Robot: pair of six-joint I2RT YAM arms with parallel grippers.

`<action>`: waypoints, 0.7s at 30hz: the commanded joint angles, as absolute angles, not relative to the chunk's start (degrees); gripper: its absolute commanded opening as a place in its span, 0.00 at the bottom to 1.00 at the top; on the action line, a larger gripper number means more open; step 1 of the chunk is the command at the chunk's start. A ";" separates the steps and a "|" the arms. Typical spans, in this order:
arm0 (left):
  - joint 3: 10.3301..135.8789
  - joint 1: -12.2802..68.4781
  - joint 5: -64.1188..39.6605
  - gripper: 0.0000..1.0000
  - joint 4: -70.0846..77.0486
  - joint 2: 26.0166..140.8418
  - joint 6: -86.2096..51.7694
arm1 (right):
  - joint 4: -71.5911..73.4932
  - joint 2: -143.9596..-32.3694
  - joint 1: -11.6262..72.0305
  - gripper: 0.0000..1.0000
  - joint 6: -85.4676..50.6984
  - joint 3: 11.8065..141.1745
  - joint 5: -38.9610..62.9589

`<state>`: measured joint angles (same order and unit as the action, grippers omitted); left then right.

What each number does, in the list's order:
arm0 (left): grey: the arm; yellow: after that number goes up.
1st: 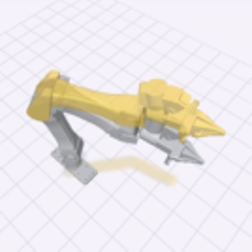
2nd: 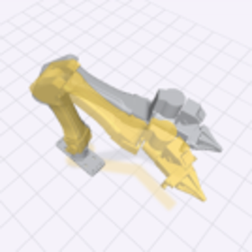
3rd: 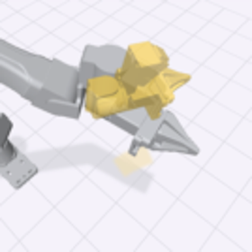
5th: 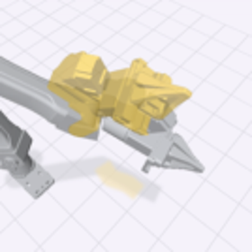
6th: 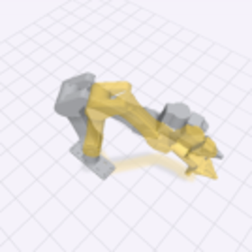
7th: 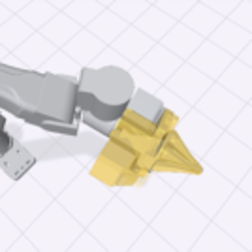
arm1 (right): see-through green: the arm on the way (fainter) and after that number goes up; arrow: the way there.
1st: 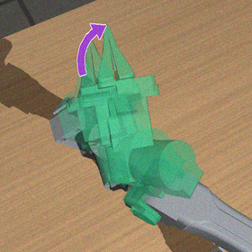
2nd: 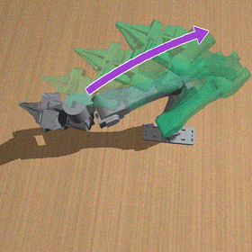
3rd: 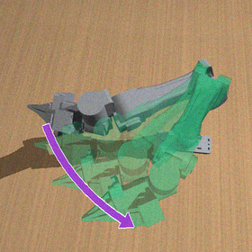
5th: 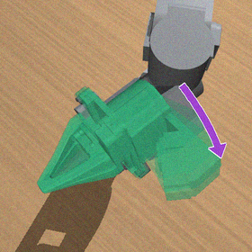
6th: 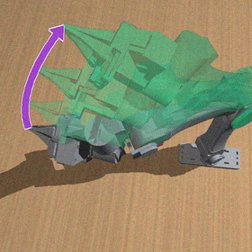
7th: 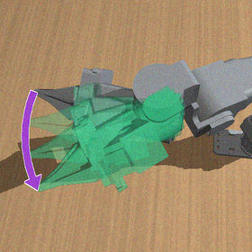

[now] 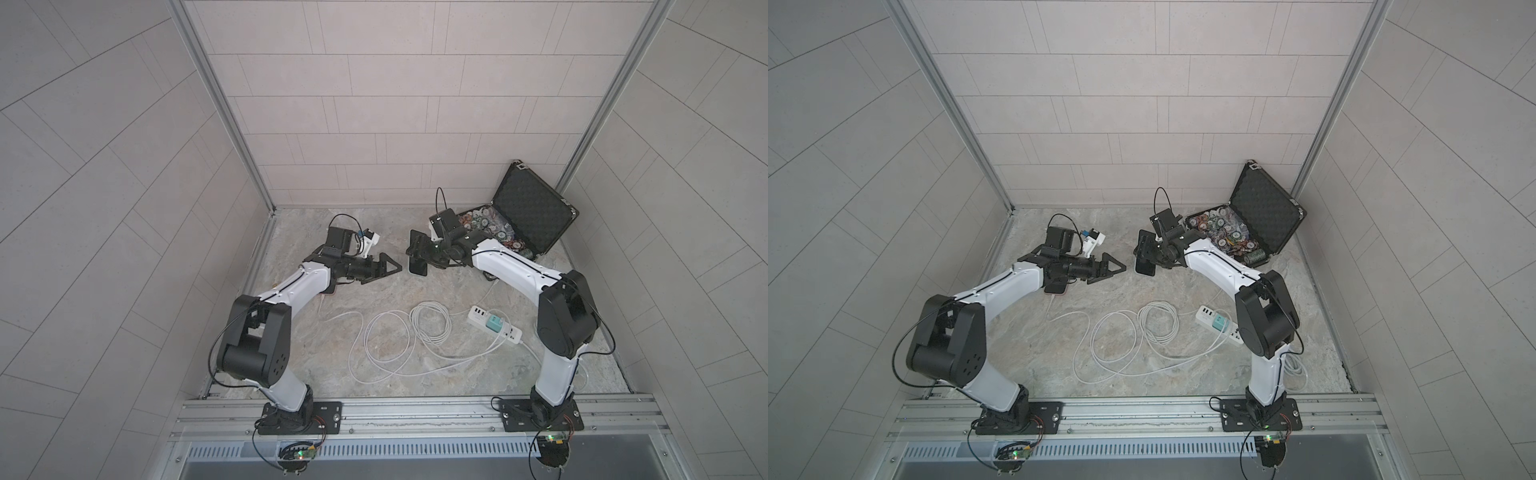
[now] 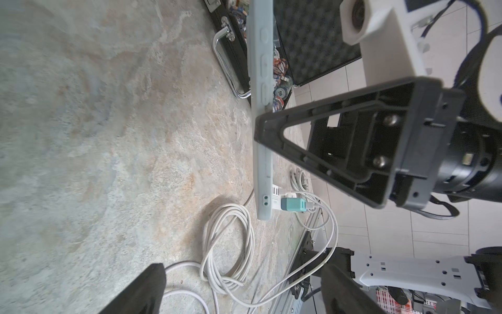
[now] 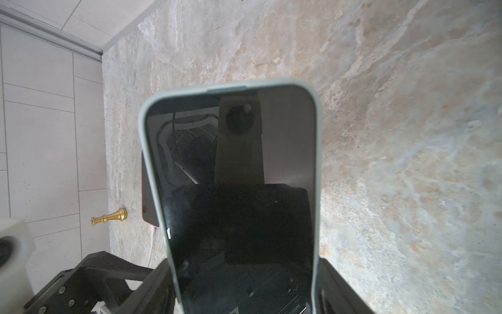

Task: Plug the charging cable into the phone
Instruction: Place the phone at the center of the board.

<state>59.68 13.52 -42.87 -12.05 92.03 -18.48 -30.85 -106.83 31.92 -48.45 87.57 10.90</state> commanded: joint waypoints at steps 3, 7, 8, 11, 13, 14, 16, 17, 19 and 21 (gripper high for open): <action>60.00 11.15 -39.52 0.92 -14.40 90.38 -17.19 | -33.44 -112.15 34.00 0.73 -45.10 92.86 3.93; 59.83 6.30 -35.54 0.92 -16.02 90.23 -18.25 | -36.62 -117.27 35.79 0.74 -44.00 96.15 -0.88; 59.83 5.24 -34.24 0.92 -16.67 90.00 -18.43 | -36.62 -118.18 36.30 0.74 -44.11 96.67 -1.67; 59.95 2.57 -30.62 0.92 -18.30 89.10 -18.41 | -36.53 -121.12 37.61 0.75 -44.67 98.73 -4.20; 60.46 1.97 -27.27 0.92 -20.27 88.63 -17.71 | -37.33 -123.16 38.35 0.74 -44.63 100.90 -6.41; 60.79 1.89 -25.80 0.92 -21.24 88.67 -17.51 | -38.44 -124.53 38.81 0.74 -44.46 102.45 -8.29; 61.30 1.63 -24.43 0.93 -22.37 88.60 -17.36 | -41.86 -127.48 39.62 0.74 -44.03 107.05 -11.05; 61.67 1.52 -23.95 0.93 -22.79 88.64 -17.47 | -43.17 -128.84 39.98 0.74 -43.88 108.91 -11.75; 62.08 1.40 -23.60 0.93 -23.31 88.81 -17.49 | -43.65 -130.43 40.35 0.74 -44.06 111.09 -12.21; 62.05 1.02 -23.55 0.93 -23.55 88.88 -17.49 | -42.78 -131.68 40.35 0.74 -43.86 112.45 -12.65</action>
<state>60.51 1.50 -25.21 -21.21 89.93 -18.44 -41.87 -131.22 40.14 -44.58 109.80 -8.91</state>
